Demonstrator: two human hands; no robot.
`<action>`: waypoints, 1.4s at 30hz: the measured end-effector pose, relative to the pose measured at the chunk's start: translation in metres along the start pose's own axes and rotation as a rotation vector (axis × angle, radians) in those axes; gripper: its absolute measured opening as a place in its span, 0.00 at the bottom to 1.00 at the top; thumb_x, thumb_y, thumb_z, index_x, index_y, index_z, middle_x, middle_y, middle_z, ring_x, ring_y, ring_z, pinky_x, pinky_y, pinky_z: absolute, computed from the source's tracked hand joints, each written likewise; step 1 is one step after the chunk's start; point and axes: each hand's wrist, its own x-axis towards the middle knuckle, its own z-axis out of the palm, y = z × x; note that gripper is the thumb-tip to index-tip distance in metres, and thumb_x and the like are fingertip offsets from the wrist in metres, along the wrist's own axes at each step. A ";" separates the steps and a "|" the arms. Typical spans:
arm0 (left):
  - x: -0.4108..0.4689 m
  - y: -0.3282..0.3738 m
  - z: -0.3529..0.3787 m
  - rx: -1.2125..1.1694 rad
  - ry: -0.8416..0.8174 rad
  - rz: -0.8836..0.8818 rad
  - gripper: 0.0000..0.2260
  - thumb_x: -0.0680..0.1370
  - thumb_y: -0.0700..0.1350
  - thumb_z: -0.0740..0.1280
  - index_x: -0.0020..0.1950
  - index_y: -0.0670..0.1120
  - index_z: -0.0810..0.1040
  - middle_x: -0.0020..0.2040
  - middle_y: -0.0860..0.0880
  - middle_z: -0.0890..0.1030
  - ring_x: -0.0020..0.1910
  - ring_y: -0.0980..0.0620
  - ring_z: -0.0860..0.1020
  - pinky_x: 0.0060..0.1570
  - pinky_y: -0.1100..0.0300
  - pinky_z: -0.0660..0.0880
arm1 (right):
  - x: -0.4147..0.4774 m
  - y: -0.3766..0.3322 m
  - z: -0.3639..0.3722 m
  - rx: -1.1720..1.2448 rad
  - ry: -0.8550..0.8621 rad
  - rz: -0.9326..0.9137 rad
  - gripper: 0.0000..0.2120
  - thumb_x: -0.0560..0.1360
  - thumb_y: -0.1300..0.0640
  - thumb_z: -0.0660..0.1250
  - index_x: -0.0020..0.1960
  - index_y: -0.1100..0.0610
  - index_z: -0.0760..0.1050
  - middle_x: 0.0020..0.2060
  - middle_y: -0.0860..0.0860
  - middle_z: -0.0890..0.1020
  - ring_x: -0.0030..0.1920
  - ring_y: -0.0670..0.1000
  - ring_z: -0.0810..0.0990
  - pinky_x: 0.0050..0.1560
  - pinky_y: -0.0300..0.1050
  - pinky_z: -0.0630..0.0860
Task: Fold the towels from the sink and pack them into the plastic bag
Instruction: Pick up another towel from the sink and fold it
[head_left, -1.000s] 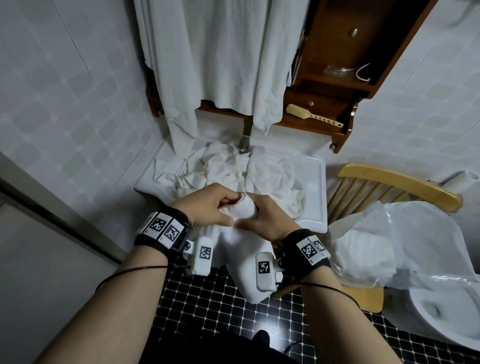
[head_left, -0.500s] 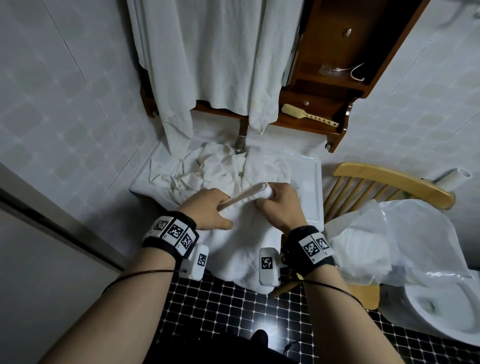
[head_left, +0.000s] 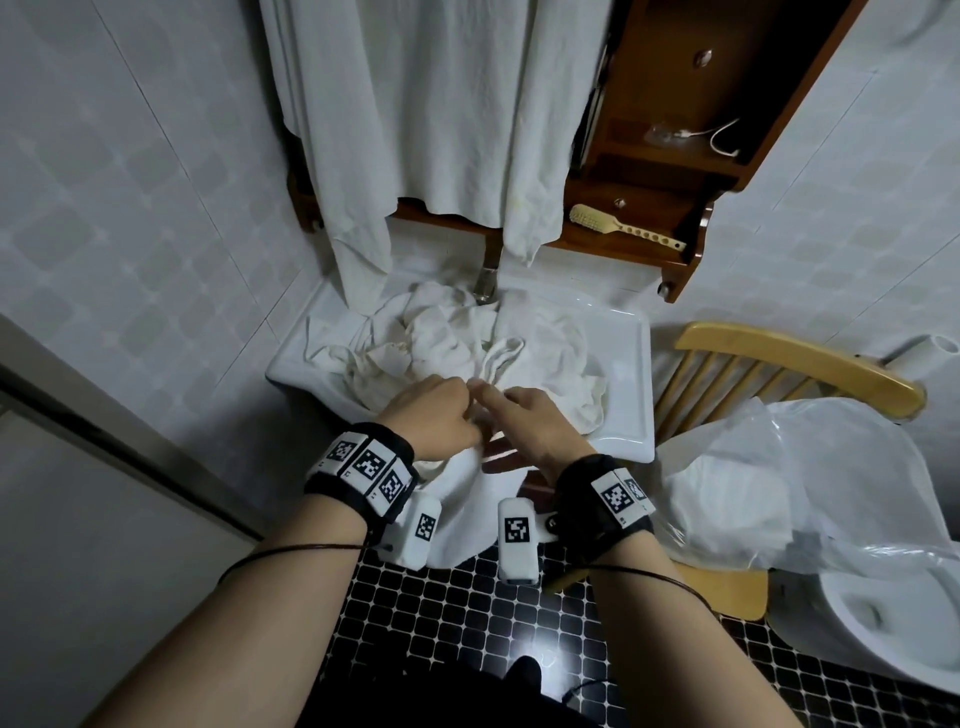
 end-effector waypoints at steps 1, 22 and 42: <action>-0.002 0.001 -0.001 -0.024 -0.042 0.016 0.11 0.74 0.56 0.70 0.44 0.49 0.77 0.41 0.49 0.81 0.41 0.48 0.81 0.39 0.53 0.78 | -0.001 -0.002 0.001 0.012 -0.025 0.002 0.32 0.75 0.35 0.73 0.57 0.65 0.80 0.47 0.61 0.87 0.44 0.61 0.89 0.44 0.62 0.87; -0.013 -0.033 -0.004 -0.400 -0.213 -0.100 0.03 0.75 0.42 0.77 0.47 0.45 0.86 0.39 0.47 0.88 0.40 0.50 0.88 0.43 0.56 0.82 | 0.010 -0.006 0.017 -0.656 0.043 -0.225 0.16 0.68 0.47 0.79 0.34 0.55 0.76 0.29 0.48 0.78 0.32 0.46 0.77 0.27 0.35 0.68; 0.011 -0.102 -0.040 -0.614 0.162 -0.216 0.37 0.59 0.53 0.89 0.64 0.51 0.78 0.49 0.59 0.80 0.50 0.57 0.80 0.41 0.69 0.74 | -0.007 -0.139 0.045 -0.492 0.404 -0.931 0.02 0.63 0.58 0.59 0.32 0.56 0.68 0.25 0.48 0.68 0.28 0.52 0.69 0.29 0.48 0.66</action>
